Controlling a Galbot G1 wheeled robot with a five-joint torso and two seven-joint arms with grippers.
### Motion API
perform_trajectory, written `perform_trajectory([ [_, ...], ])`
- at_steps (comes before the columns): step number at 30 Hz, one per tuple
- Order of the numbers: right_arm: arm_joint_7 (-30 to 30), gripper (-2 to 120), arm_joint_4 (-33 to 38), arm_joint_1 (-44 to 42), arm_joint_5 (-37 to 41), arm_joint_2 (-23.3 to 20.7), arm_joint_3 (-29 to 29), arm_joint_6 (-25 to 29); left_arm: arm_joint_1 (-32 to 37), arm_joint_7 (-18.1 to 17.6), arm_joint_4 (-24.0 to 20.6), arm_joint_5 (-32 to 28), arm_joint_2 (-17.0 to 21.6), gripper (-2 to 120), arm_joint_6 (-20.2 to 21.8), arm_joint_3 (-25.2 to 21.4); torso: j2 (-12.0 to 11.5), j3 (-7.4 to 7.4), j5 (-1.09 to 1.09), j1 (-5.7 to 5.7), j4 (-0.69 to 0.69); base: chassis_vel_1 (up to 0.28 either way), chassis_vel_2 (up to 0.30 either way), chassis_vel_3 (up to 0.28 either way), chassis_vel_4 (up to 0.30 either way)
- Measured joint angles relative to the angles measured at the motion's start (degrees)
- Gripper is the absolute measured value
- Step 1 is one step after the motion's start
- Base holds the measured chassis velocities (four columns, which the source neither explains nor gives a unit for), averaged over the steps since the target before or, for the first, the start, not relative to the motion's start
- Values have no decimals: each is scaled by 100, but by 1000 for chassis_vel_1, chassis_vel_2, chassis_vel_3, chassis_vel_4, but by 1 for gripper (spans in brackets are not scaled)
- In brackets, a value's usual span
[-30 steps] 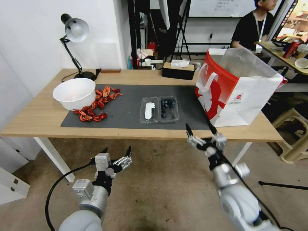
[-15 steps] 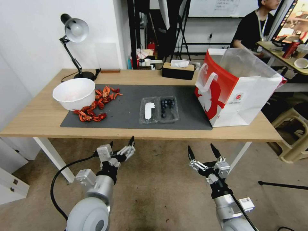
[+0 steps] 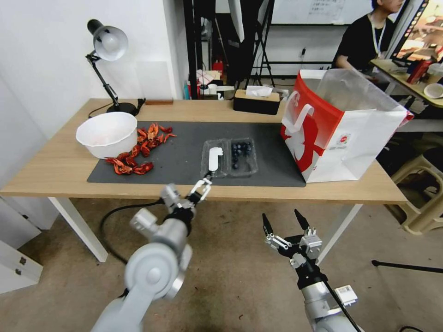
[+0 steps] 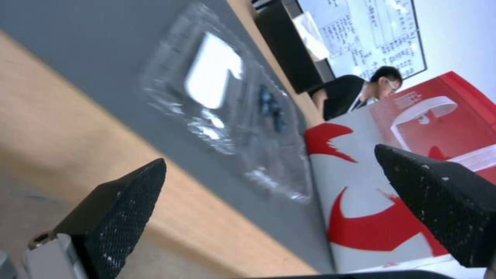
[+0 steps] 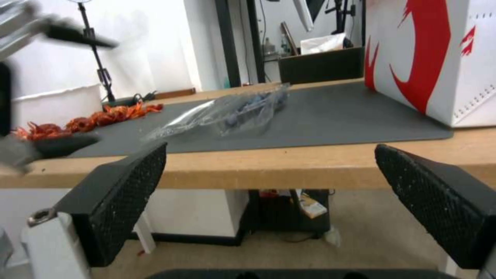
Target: Close the takeout container lid, then place the container into the takeout bag.
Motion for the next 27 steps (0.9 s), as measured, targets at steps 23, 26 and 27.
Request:
perform_trajectory([
  [23,-14,100,-145,-97,-312,272,70,88,-1537,-622,1248,-292,-398,100,-97,814,0,-1,0,0,0,0,0,0,0],
  [26,-10,100,-154,-94,-312,267,73,89,-1572,-640,1309,-298,-410,100,-98,815,0,-1,0,0,0,0,0,0,0],
  [27,-9,100,-155,-94,-312,265,73,90,-1586,-655,1333,-303,-418,100,-98,817,0,-1,0,0,0,0,0,0,0],
])
